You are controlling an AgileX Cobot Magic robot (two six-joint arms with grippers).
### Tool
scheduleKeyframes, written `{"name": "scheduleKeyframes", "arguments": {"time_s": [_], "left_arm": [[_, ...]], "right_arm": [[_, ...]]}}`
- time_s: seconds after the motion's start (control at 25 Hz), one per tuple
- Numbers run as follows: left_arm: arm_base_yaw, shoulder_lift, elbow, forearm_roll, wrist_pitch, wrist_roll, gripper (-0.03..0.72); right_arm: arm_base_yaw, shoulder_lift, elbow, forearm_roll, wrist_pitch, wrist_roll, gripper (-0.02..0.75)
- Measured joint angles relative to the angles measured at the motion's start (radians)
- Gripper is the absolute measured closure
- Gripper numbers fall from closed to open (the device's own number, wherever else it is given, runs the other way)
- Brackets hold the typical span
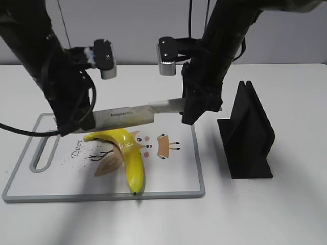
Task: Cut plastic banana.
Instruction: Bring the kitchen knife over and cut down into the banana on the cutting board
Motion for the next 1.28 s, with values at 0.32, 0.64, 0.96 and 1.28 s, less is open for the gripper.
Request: {"name": "scheduleKeyframes", "arguments": {"time_s": [0.32, 0.64, 0.96, 1.28], "left_arm": [[0.004, 0.194, 0.03, -0.074, -0.126, 0.009, 0.695], [0.006, 0.204, 0.03, -0.086, -0.131, 0.014, 0.695], [0.001, 0.1, 0.048, -0.046, -0.157, 0.011, 0.695], [-0.002, -0.16, 0.048, 0.021, -0.128, 0.007, 0.696]], "right_arm": [[-0.008, 0.174, -0.005, -0.035, -0.056, 0.043, 0.522], [-0.009, 0.186, -0.008, -0.044, -0.06, 0.047, 0.517], [-0.004, 0.098, -0.005, -0.058, -0.067, 0.064, 0.517], [0.002, -0.091, -0.015, -0.05, -0.066, 0.066, 0.524]]}}
